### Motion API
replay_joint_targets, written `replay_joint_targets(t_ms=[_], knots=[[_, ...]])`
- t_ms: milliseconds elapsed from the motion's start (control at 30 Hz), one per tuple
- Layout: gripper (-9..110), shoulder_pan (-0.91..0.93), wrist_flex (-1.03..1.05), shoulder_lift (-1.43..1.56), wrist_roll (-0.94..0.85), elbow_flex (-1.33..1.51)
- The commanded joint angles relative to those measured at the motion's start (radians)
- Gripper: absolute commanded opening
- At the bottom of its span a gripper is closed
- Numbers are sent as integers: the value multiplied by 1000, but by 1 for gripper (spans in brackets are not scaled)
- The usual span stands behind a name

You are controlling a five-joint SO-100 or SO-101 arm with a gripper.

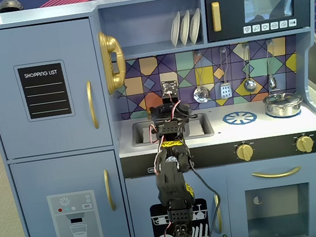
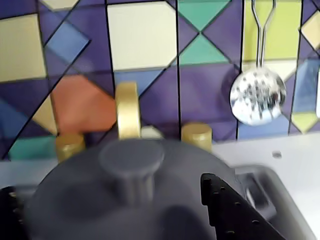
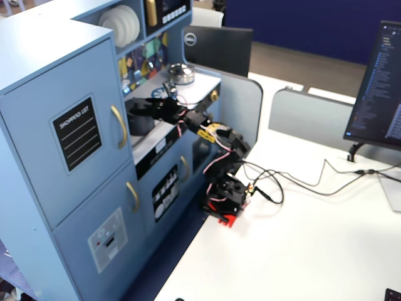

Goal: Pick up the lid from the counter and put it on the gray recipient

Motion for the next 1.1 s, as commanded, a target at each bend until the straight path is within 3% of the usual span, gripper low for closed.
replay_joint_targets(t_ms=[0,133,333,700,833,1067], knots=[[39,-35,314,287,46,-81],[26,-97,732,508,-2,-103],[0,-92,1101,626,-6,31],[0,-163,815,701,101,739],[0,-160,862,784,118,888],[0,-124,1126,841,77,933]])
